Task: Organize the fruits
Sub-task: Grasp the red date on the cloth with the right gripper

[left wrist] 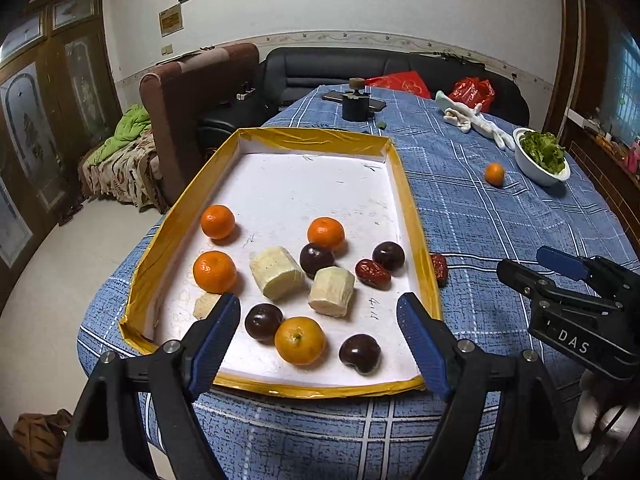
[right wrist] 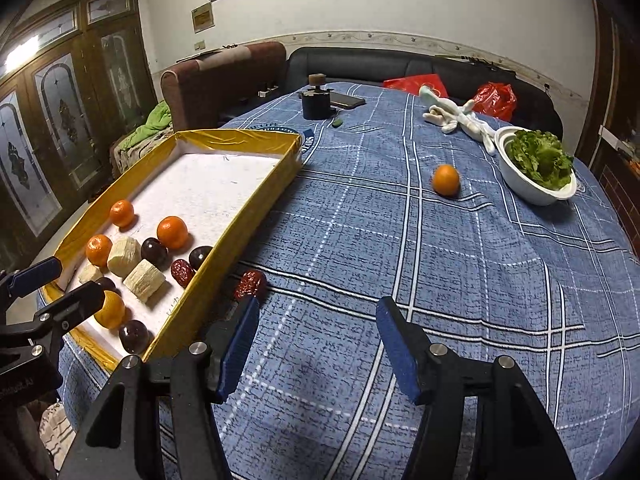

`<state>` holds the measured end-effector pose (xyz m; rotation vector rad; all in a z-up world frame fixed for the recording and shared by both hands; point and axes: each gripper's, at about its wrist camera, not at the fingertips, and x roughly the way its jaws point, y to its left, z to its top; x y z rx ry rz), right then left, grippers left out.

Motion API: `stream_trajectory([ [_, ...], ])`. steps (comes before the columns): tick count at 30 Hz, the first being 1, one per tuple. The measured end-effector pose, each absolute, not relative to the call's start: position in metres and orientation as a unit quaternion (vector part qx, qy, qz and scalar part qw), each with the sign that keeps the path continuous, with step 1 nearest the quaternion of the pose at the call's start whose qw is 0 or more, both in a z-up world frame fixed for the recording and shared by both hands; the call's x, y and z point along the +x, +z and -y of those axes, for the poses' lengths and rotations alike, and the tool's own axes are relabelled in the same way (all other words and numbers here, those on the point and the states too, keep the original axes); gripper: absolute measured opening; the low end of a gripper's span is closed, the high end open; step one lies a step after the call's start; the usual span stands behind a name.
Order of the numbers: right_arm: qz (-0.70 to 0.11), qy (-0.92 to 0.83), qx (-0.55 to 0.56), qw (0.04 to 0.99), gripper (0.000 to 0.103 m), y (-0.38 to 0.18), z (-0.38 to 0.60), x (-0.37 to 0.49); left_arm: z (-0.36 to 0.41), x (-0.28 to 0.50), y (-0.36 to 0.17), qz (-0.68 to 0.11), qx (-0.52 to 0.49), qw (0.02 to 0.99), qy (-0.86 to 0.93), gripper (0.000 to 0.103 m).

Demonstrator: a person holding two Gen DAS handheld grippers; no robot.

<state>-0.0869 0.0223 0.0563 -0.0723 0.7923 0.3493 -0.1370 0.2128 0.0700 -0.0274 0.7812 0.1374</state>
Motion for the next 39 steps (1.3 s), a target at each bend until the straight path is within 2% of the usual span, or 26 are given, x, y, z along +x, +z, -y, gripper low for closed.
stream_trajectory([
  [8,-0.384,0.164,-0.033,0.908,0.069,0.055,-0.012,-0.089,-0.207,-0.137,0.069,-0.386,-0.012,0.921,0.057,0.080],
  [20,-0.401,0.197,-0.042,0.894,0.069,0.046,-0.010,-0.078,-0.234,-0.129,0.062,-0.390,-0.085,0.916,0.051,0.080],
  [27,-0.432,0.230,-0.047,0.871,0.049,0.030,-0.049,-0.044,-0.245,-0.130,0.063,-0.385,-0.095,0.916,0.052,0.080],
  [35,-0.452,0.276,-0.015,0.848,0.046,0.024,-0.070,-0.032,-0.244,-0.123,0.055,-0.395,-0.099,0.912,0.044,0.080],
  [37,-0.454,0.289,-0.007,0.843,0.029,0.024,-0.070,-0.033,-0.241,-0.121,0.053,-0.398,-0.098,0.911,0.040,0.080],
  [39,-0.460,0.307,0.004,0.833,0.023,0.024,-0.069,-0.035,-0.237,-0.119,0.051,-0.402,-0.096,0.910,0.035,0.080],
])
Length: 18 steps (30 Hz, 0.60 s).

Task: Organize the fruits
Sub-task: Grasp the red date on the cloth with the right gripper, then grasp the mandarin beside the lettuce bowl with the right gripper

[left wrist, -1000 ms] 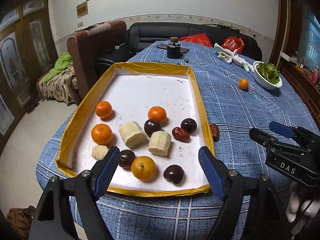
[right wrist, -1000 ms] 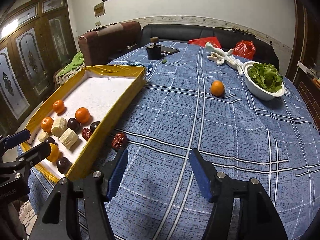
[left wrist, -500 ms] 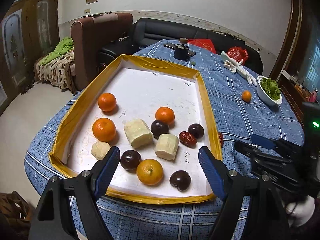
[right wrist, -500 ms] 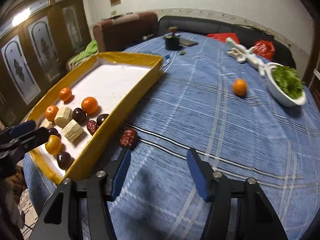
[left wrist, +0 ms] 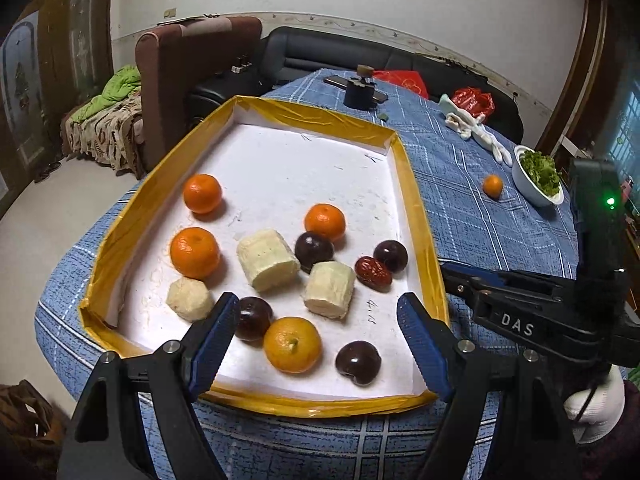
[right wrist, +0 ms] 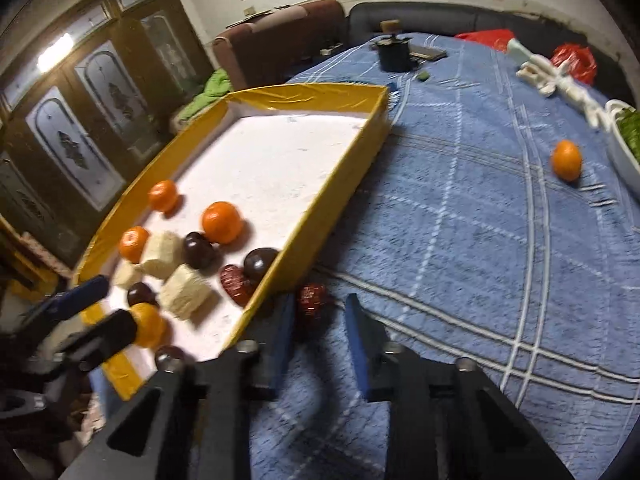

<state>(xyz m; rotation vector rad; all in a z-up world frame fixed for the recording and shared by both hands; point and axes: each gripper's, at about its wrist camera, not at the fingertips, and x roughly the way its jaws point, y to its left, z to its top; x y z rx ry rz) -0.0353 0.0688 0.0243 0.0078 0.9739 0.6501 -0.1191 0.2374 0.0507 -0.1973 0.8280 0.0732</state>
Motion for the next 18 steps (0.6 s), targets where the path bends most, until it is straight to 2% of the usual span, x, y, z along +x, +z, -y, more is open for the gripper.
stream_trajectory([
  [1,-0.461,0.314,0.003,0.830,0.018,0.024,-0.070,-0.037,-0.236,-0.118,0.050,-0.403,-0.095,0.910,0.034,0.080],
  [7,-0.459,0.314,-0.001,0.831,0.017,0.028,-0.061,-0.047,-0.231,-0.114,0.048,-0.407,-0.094,0.908,0.027,0.080],
  [18,-0.451,0.207,0.024,0.868,0.017,0.042,0.038,-0.023,-0.222,-0.107,0.044,-0.411,-0.102,0.906,-0.003,0.080],
])
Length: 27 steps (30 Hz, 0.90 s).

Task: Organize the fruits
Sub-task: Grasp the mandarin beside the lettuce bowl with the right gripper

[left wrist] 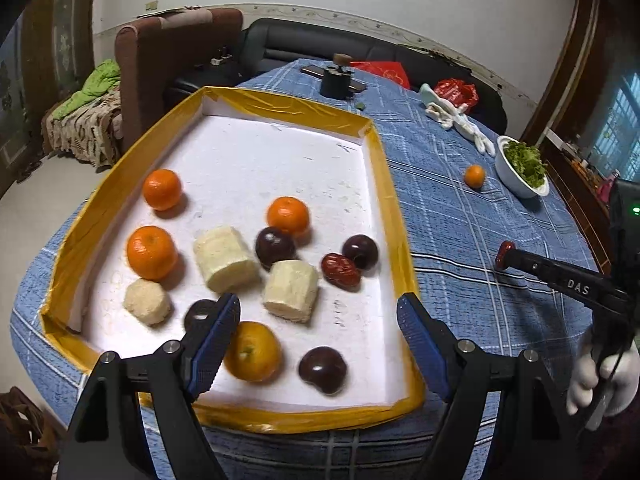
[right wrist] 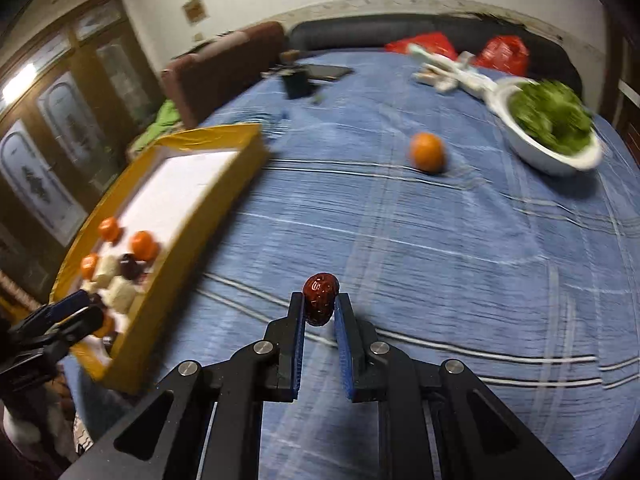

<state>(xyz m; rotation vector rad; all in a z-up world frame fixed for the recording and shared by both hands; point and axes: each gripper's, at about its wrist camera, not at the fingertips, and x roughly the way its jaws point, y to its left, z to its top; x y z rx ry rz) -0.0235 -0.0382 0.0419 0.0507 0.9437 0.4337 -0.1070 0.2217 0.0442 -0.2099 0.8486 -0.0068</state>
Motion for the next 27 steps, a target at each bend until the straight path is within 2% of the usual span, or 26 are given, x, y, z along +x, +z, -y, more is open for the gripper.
stream_trajectory([
  [5,-0.481,0.221,0.020,0.848,0.018,0.031,0.048,-0.017,-0.212,-0.103,0.043,-0.414,-0.094,0.905,-0.015,0.080],
  [10,-0.435,0.173,0.040,0.883,0.042,0.058,0.065,0.011,-0.210,-0.102,0.043,-0.414,-0.095,0.905,-0.019,0.080],
  [21,-0.453,0.065,0.016,0.889,0.043,0.037,0.045,0.139,-0.201,-0.105,0.051,-0.414,-0.078,0.906,-0.040,0.080],
  [22,-0.460,0.060,0.018,0.886,0.036,0.033,0.045,0.147,-0.200,-0.105,0.052,-0.414,-0.077,0.906,-0.043,0.080],
  [27,-0.453,0.081,0.068,0.885,0.035,0.040,0.066,0.124,-0.185,-0.102,0.057,-0.414,-0.066,0.906,-0.065,0.080],
])
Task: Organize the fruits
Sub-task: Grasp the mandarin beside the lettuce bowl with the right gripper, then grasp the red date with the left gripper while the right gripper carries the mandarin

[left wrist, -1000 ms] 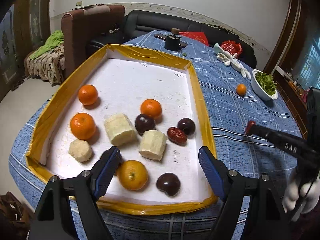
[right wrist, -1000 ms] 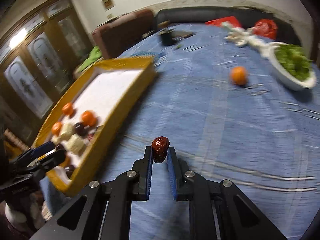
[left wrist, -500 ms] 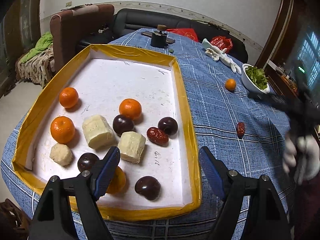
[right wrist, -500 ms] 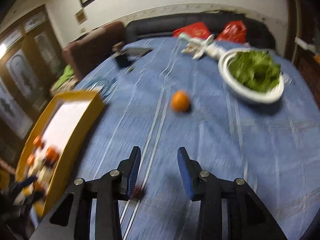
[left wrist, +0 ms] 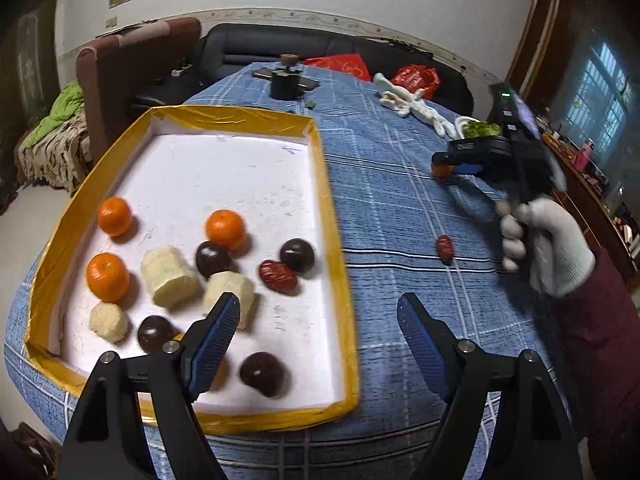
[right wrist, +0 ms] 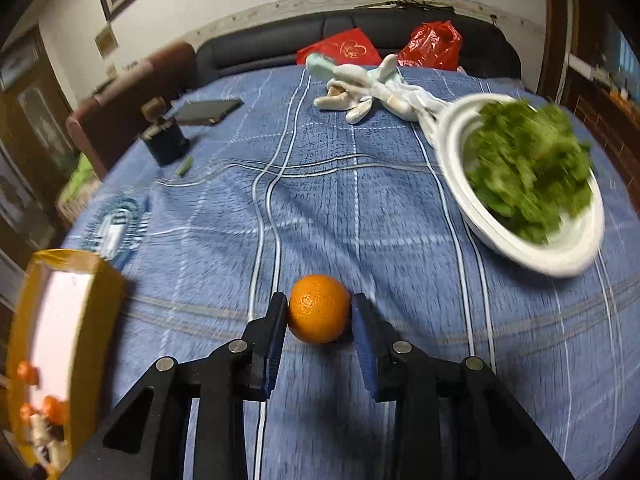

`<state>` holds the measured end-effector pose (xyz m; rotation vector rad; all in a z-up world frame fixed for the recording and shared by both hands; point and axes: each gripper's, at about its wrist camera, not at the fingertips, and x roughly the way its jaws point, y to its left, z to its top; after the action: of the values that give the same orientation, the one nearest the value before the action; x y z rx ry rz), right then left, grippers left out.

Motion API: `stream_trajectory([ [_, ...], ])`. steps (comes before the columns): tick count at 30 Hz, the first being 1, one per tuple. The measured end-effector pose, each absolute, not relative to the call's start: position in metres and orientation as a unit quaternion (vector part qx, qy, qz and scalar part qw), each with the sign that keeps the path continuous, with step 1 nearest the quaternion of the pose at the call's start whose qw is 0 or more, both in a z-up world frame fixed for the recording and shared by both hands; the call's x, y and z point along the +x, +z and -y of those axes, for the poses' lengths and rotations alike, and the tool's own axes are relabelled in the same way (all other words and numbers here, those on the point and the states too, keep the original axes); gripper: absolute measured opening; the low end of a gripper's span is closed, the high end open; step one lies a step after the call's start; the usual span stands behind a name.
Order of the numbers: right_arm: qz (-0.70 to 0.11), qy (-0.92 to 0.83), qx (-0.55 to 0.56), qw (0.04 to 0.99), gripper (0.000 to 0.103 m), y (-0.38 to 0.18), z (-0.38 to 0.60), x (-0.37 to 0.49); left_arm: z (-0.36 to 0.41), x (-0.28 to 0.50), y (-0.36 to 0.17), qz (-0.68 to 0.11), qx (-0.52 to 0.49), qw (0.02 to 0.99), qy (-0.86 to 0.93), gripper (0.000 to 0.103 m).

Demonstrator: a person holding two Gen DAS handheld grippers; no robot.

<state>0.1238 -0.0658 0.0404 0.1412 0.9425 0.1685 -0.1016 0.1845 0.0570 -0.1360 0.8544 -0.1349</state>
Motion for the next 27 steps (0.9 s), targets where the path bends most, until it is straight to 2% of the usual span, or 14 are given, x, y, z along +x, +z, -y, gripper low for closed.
stream_trajectory([
  [5,-0.429,0.128,0.117,0.887,0.036,0.058,0.096,0.050,-0.155,-0.091,0.056,-0.417,-0.063,0.900,-0.107,0.080],
  [7,-0.413,0.137,0.135,0.890,0.036,0.060,0.107,0.019,-0.136,-0.084,0.054,-0.422,-0.051,0.897,-0.122,0.064],
  [8,-0.405,0.136,0.139,0.893,0.036,0.059,0.112,0.009,-0.127,-0.080,0.052,-0.427,-0.044,0.894,-0.128,0.062],
  [12,-0.387,0.119,0.149,0.902,0.036,0.051,0.124,-0.001,-0.093,-0.060,0.046,-0.430,-0.022,0.890,-0.148,0.061],
  [21,-0.419,0.128,0.181,0.880,0.036,0.031,0.139,0.011,-0.052,-0.013,0.019,-0.452,0.013,0.880,-0.142,0.061],
  [23,-0.414,0.129,0.174,0.884,0.036,0.034,0.137,0.008,-0.048,-0.008,0.013,-0.459,0.020,0.877,-0.140,0.049],
  [25,-0.411,0.130,0.173,0.885,0.036,0.035,0.135,0.007,-0.043,-0.008,0.010,-0.453,0.046,0.881,-0.124,0.018],
  [27,-0.412,0.130,0.171,0.885,0.037,0.034,0.135,0.006,-0.045,-0.008,0.010,-0.451,0.046,0.883,-0.122,0.019],
])
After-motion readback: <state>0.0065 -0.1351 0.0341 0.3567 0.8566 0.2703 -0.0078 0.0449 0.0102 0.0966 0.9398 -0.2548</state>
